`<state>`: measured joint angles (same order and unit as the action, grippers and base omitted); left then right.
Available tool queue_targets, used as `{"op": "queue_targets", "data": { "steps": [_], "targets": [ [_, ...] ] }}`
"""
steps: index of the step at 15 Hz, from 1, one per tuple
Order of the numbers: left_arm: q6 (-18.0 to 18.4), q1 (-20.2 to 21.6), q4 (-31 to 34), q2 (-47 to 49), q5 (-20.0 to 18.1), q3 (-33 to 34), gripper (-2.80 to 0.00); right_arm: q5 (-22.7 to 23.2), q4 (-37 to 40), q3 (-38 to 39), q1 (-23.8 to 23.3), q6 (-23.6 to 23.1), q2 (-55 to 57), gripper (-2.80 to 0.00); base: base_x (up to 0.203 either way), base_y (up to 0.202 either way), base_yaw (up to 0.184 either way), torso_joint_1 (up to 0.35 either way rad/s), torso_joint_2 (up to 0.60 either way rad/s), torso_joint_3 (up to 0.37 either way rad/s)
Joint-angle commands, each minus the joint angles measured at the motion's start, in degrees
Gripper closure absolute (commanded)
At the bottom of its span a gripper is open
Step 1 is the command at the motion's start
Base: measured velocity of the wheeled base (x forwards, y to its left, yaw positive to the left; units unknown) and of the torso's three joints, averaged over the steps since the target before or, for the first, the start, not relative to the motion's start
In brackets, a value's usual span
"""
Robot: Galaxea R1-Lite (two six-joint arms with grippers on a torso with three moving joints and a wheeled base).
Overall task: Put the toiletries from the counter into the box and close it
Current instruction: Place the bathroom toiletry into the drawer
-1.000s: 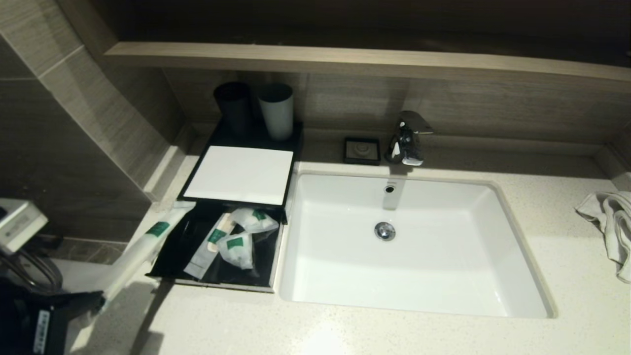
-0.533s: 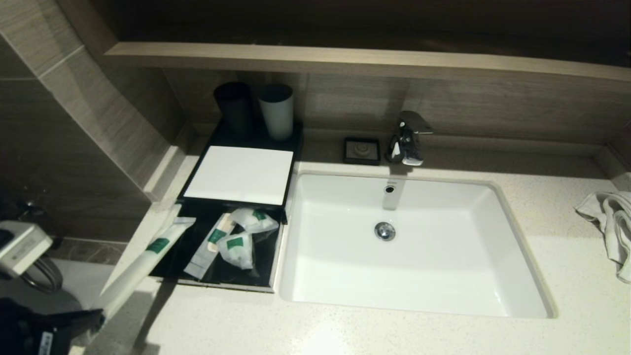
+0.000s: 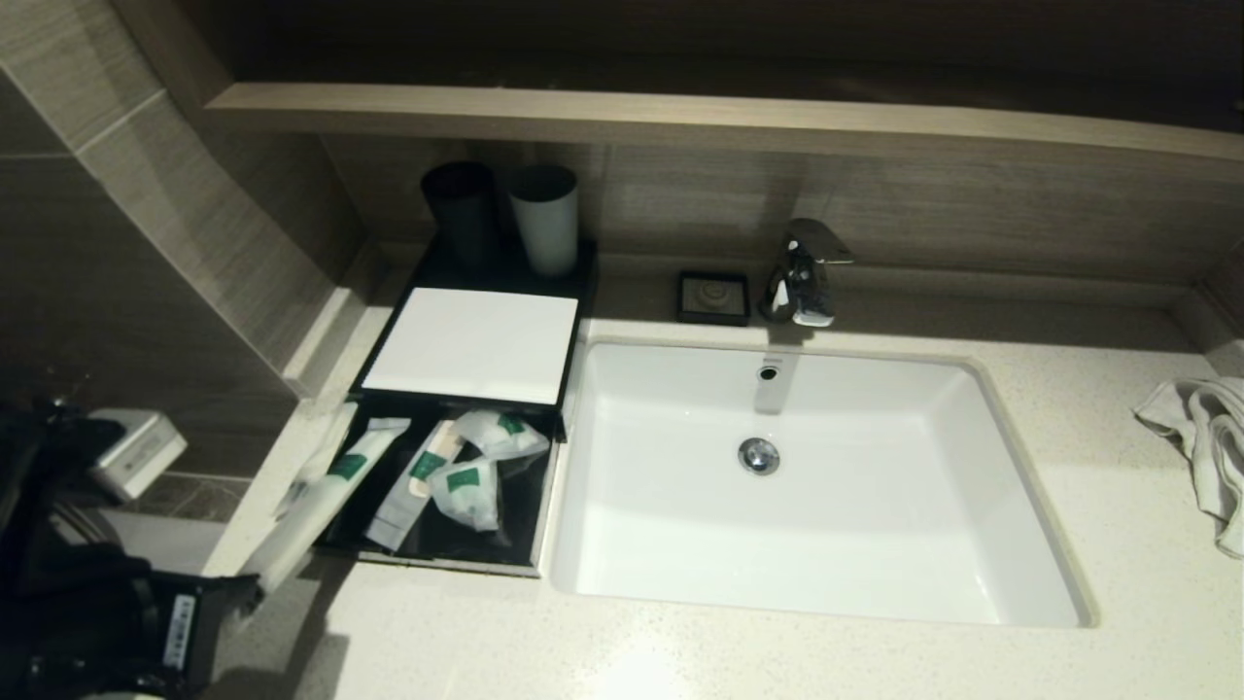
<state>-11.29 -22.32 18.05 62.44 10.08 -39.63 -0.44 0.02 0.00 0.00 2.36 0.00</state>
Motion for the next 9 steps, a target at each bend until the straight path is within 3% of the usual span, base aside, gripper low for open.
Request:
{"op": "queue_targets", "data": {
  "steps": [1, 9],
  "targets": [
    [-0.05, 0.00, -1.47, 4.14, 0.11, -0.09, 0.00, 0.00, -0.02, 0.00, 0.00, 0.01, 0.09, 0.00, 0.000, 0.000, 0.000, 0.000, 0.00, 0.000],
    [-0.05, 0.08, -8.18, 11.30, 0.55, -0.80, 0.00, 0.00, -0.02, 0.00, 0.00, 0.01, 0.01, 0.00, 0.000, 0.000, 0.000, 0.000, 0.00, 0.000]
  ]
}}
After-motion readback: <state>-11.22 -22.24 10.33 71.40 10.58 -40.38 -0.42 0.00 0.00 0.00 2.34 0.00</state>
